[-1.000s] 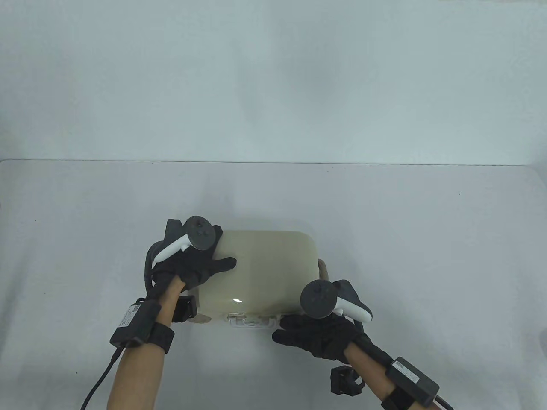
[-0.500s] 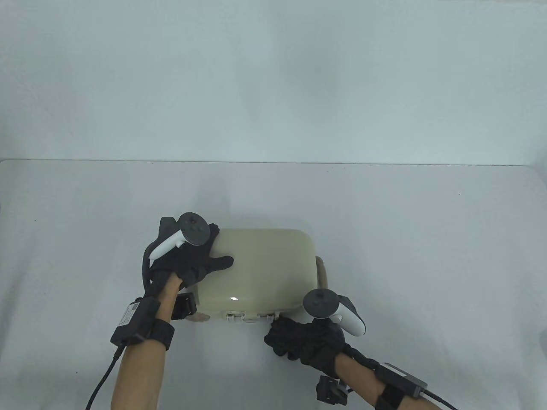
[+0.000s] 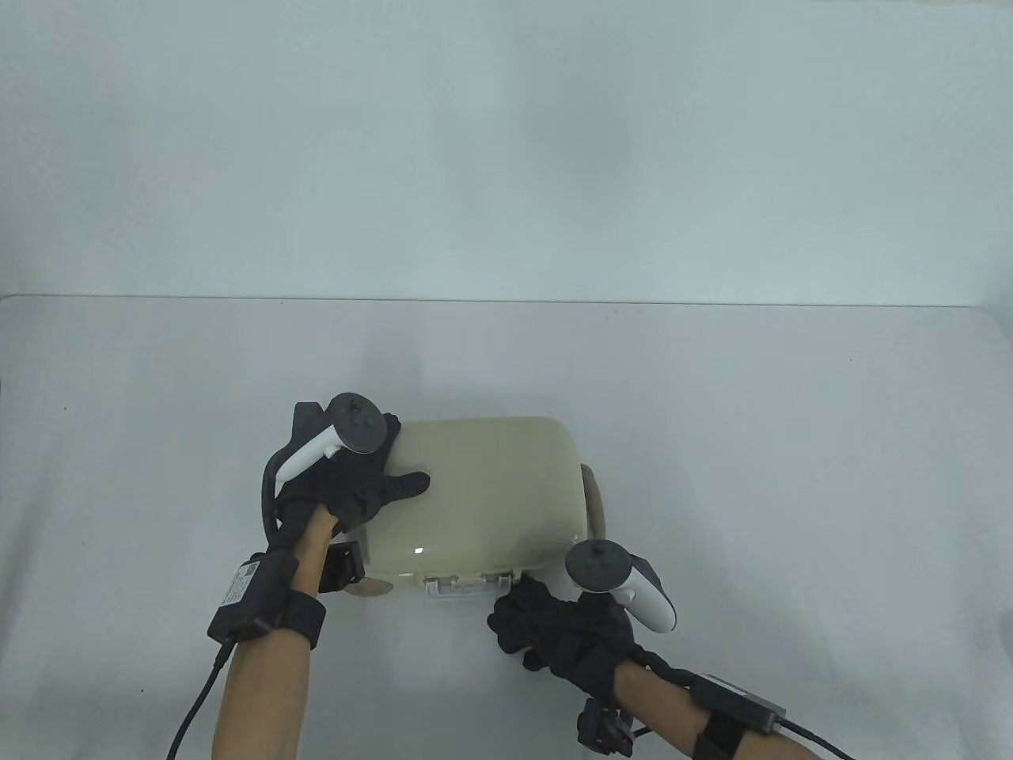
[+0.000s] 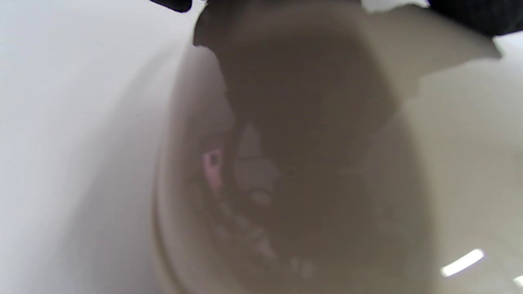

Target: Pack suitcase

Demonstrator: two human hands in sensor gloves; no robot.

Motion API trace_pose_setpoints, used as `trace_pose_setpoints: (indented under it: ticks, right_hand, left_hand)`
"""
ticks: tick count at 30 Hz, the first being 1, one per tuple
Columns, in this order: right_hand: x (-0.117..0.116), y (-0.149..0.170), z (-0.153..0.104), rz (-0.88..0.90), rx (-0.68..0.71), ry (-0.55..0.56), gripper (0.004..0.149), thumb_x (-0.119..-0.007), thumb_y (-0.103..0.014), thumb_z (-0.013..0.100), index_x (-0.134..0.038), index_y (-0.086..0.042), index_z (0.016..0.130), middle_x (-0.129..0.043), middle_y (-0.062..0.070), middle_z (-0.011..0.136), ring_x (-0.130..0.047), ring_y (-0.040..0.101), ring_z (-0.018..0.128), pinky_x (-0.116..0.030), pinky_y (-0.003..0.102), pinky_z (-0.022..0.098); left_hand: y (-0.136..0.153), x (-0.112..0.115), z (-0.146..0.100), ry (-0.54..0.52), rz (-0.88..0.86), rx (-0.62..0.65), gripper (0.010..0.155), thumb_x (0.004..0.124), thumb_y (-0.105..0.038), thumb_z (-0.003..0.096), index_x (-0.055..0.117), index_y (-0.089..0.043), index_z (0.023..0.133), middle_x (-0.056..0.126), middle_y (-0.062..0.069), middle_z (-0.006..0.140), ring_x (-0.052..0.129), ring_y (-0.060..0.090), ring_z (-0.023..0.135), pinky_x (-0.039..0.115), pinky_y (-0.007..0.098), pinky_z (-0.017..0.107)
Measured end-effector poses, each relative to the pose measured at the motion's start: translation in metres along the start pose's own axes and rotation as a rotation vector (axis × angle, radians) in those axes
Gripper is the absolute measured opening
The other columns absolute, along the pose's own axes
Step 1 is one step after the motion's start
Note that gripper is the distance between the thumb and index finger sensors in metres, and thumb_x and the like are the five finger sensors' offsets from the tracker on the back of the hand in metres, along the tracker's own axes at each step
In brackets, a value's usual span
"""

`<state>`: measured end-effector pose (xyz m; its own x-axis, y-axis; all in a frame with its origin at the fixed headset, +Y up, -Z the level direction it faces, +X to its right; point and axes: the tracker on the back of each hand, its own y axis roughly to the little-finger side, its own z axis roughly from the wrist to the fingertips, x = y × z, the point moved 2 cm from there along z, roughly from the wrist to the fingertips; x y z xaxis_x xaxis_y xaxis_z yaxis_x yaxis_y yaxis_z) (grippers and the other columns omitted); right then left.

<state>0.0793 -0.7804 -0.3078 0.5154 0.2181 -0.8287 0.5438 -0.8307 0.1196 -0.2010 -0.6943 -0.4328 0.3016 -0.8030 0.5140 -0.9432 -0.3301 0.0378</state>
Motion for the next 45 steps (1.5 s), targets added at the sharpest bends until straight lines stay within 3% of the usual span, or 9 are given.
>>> trace_pose_setpoints:
  ticks: [3,7,13,21,23,26,34,41,45]
  right_hand:
    - [0.009,0.006,0.001,0.079,0.006,-0.024,0.09,-0.056,-0.06,0.06,-0.011,-0.001,0.109,-0.046,0.011,0.115,-0.067,0.034,0.104,-0.067,0.051,0.074]
    - [0.016,-0.005,-0.003,0.012,0.048,-0.033,0.075,-0.058,-0.061,0.059,-0.045,-0.006,0.108,-0.074,0.006,0.1,-0.085,0.031,0.089,-0.073,0.051,0.068]
    - [0.01,-0.032,-0.011,-0.097,0.154,-0.024,0.074,-0.059,-0.057,0.059,-0.036,-0.009,0.111,-0.064,0.008,0.111,-0.078,0.035,0.096,-0.071,0.053,0.069]
    - [-0.008,-0.068,-0.031,-0.576,0.204,0.158,0.066,-0.063,-0.056,0.055,-0.057,-0.014,0.106,-0.078,0.009,0.1,-0.088,0.033,0.084,-0.078,0.047,0.061]
    - [-0.016,-0.09,-0.045,-0.787,0.255,0.309,0.062,-0.064,-0.054,0.055,-0.06,-0.016,0.104,-0.081,0.007,0.097,-0.09,0.031,0.081,-0.079,0.044,0.06]
    - [-0.03,-0.111,-0.053,-1.096,0.298,0.54,0.066,-0.066,-0.053,0.053,-0.051,-0.018,0.108,-0.068,0.007,0.107,-0.075,0.035,0.095,-0.07,0.049,0.069]
    - [-0.057,-0.088,0.015,-1.954,0.132,0.736,0.108,-0.068,-0.064,0.046,-0.001,-0.007,0.107,-0.017,0.023,0.12,-0.039,0.062,0.106,-0.05,0.072,0.07]
    - [-0.061,-0.075,0.042,-2.077,0.201,0.889,0.111,-0.07,-0.062,0.044,0.005,-0.006,0.104,-0.022,0.024,0.117,-0.056,0.06,0.102,-0.06,0.067,0.069]
    - [-0.06,-0.076,0.038,-2.067,0.186,0.861,0.105,-0.065,-0.062,0.046,0.004,-0.009,0.104,-0.02,0.023,0.117,-0.054,0.059,0.103,-0.058,0.066,0.071]
  left_hand:
    - [0.0,0.0,0.0,0.003,0.004,-0.004,0.098,0.063,-0.07,0.0409,0.009,-0.029,0.111,0.007,0.012,0.12,0.02,0.043,0.113,0.038,0.054,0.082]
    - [0.0,-0.001,0.001,0.015,0.005,0.0,0.098,0.064,-0.07,0.0405,0.009,-0.029,0.111,0.007,0.011,0.12,0.019,0.042,0.113,0.037,0.054,0.082]
    - [-0.001,-0.001,0.002,0.02,0.004,0.014,0.098,0.064,-0.07,0.0406,0.009,-0.029,0.111,0.007,0.011,0.12,0.02,0.042,0.113,0.038,0.054,0.082]
    - [-0.001,-0.001,0.003,0.022,-0.001,0.022,0.099,0.065,-0.069,0.0404,0.009,-0.029,0.111,0.007,0.011,0.119,0.02,0.043,0.113,0.038,0.055,0.082]
    - [-0.001,-0.001,0.003,0.024,0.002,0.024,0.099,0.064,-0.07,0.0405,0.009,-0.029,0.111,0.007,0.012,0.119,0.02,0.043,0.113,0.038,0.055,0.082]
    - [-0.002,-0.001,0.004,0.027,0.004,0.025,0.099,0.065,-0.069,0.0404,0.009,-0.029,0.111,0.007,0.012,0.119,0.02,0.043,0.112,0.038,0.055,0.082]
    - [-0.001,-0.001,0.004,0.026,-0.005,0.032,0.099,0.065,-0.069,0.0406,0.009,-0.029,0.111,0.007,0.012,0.119,0.02,0.043,0.112,0.038,0.055,0.082]
    - [0.001,0.001,0.005,0.013,-0.021,0.07,0.099,0.065,-0.069,0.0412,0.01,-0.028,0.112,0.007,0.013,0.119,0.02,0.044,0.112,0.039,0.055,0.082]
    - [0.001,0.001,0.005,0.017,-0.018,0.069,0.099,0.065,-0.069,0.041,0.01,-0.028,0.112,0.007,0.012,0.119,0.02,0.044,0.112,0.039,0.055,0.082]
